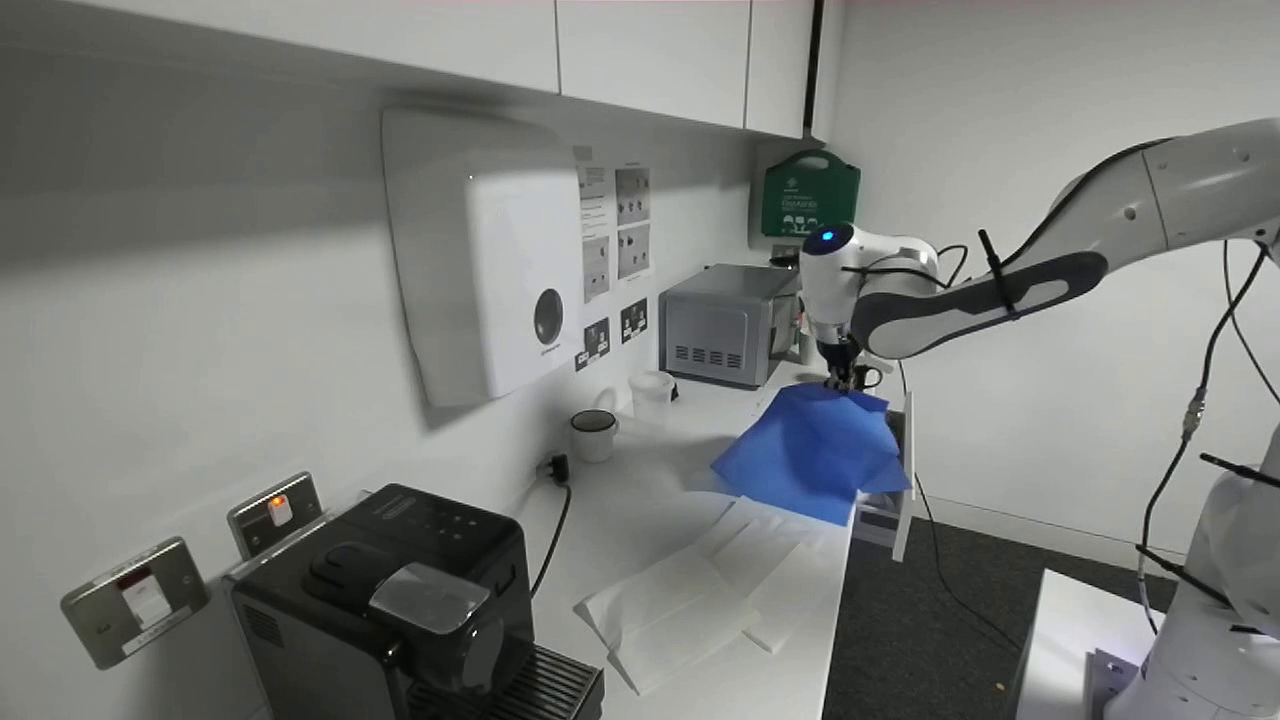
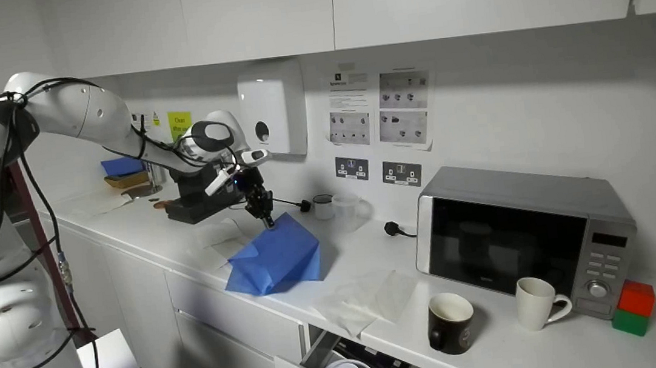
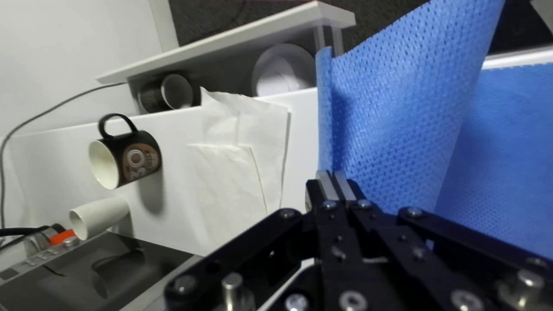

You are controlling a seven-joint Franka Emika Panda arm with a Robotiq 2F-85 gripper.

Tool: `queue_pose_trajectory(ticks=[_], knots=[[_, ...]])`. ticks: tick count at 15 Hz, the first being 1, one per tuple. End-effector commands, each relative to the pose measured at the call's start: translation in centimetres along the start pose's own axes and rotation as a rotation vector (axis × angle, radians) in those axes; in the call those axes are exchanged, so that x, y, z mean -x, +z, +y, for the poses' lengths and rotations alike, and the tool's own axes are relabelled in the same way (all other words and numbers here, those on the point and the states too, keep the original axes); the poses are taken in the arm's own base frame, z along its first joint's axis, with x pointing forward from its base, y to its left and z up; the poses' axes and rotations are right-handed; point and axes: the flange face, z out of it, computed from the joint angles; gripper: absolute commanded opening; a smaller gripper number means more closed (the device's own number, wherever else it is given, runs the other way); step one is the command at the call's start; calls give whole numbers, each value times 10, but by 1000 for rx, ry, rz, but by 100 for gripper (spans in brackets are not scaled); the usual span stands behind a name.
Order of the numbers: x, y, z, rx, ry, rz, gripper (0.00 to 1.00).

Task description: Fold the blue towel.

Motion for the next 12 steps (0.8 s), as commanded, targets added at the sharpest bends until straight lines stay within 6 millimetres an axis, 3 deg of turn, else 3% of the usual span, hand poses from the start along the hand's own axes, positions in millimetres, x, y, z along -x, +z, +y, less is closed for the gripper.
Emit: queue_pose_trajectory(ticks=[1,12], knots=[[-4,-8,5,179,12,-72,0],[-31,-8,4,250,-1,-49,0]])
